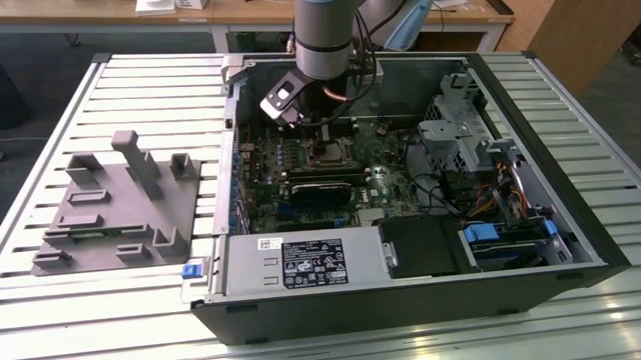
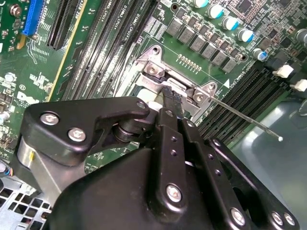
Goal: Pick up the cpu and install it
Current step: 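Close the cpu cover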
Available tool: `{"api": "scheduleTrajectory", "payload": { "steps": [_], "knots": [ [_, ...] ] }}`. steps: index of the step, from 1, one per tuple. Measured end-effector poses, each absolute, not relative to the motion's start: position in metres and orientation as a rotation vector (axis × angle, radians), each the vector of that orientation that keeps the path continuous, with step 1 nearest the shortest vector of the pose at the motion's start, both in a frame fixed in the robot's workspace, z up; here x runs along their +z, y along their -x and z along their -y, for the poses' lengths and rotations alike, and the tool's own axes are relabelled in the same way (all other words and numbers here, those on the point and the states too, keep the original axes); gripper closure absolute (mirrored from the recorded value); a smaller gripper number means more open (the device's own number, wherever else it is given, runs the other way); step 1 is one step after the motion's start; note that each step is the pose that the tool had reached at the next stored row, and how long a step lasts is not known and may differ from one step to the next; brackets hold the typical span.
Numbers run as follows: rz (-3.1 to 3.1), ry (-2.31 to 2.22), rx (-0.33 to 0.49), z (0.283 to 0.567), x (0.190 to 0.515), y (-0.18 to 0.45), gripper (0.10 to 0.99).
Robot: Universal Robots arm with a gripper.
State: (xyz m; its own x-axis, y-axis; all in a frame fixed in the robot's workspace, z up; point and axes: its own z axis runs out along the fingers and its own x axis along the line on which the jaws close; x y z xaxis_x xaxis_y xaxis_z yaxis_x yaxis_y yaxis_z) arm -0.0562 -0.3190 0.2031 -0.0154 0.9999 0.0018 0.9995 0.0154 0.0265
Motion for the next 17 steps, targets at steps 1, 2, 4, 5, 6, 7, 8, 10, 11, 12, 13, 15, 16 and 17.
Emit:
{"api": "scheduleTrajectory", "payload": {
  "steps": [1, 2, 4, 5, 6, 7, 8, 10, 11, 12, 13, 15, 16, 17],
  "knots": [
    [-2.226, -2.192, 0.031, 0.319, 0.2025, 0.0562, 0.98],
    [-2.226, -2.192, 0.031, 0.319, 0.2019, 0.0562, 0.98],
    [-2.226, -2.192, 0.03, 0.319, 0.2009, 0.0561, 0.98],
    [-2.227, -2.193, 0.029, 0.3191, 0.2005, 0.0559, 0.98],
    [-2.227, -2.193, 0.028, 0.3191, 0.2001, 0.0556, 0.98],
    [-2.227, -2.193, 0.028, 0.3192, 0.1998, 0.055, 0.98],
    [-2.227, -2.193, 0.027, 0.3192, 0.1996, 0.054, 0.98],
    [-2.228, -2.194, 0.027, 0.3191, 0.1991, 0.0507, 0.98],
    [-2.228, -2.194, 0.026, 0.3191, 0.1991, 0.0489, 0.98],
    [-2.228, -2.194, 0.026, 0.3191, 0.1991, 0.0475, 0.98],
    [-2.228, -2.194, 0.027, 0.3191, 0.199, 0.047, 0.98],
    [-2.229, -2.194, 0.028, 0.3188, 0.1996, 0.0467, 0.98],
    [-2.23, -2.194, 0.031, 0.3186, 0.2003, 0.0465, 0.98],
    [-2.23, -2.194, 0.029, 0.3186, 0.2019, 0.0466, 0.98]
  ]
}}
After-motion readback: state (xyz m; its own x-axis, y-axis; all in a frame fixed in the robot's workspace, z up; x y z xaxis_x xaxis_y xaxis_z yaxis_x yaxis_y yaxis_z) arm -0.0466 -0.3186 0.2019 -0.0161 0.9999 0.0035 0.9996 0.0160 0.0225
